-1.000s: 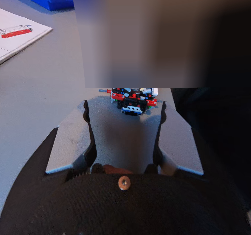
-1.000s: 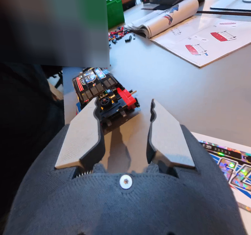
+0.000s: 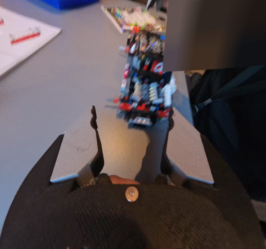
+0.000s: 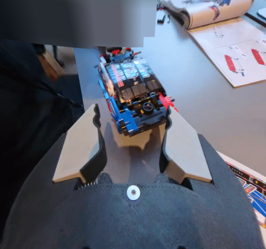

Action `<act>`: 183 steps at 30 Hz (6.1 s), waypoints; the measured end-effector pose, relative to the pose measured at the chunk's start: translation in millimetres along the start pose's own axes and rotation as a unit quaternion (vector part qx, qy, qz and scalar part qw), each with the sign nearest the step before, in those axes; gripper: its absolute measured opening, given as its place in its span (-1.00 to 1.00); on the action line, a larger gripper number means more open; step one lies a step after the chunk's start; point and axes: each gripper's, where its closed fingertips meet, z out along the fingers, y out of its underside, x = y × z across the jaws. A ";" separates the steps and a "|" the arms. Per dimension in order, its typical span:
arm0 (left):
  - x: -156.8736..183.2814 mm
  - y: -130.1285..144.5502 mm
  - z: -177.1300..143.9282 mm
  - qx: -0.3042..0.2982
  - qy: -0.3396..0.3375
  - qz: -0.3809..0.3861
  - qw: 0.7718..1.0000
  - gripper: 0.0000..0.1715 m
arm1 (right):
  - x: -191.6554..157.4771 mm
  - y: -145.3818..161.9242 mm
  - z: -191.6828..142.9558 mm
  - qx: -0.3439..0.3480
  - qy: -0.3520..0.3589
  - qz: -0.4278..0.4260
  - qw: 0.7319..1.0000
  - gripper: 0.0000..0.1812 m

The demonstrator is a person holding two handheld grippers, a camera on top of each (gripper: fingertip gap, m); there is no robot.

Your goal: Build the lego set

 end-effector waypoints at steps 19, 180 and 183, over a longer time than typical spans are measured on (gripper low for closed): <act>35.8 -17.5 126.0 -0.243 -0.099 0.105 0.959 0.33 | -4.9 21.6 60.8 -0.190 0.098 -0.166 0.963 0.03; 26.6 85.7 -250.6 -0.088 -0.551 -0.001 0.830 -0.40 | 72.7 1.3 -37.1 0.214 0.153 0.038 0.964 -0.44; 8.6 134.3 -303.6 -0.159 -0.515 -0.040 0.841 -0.48 | 72.3 1.1 -36.9 0.214 0.152 0.037 0.964 -0.44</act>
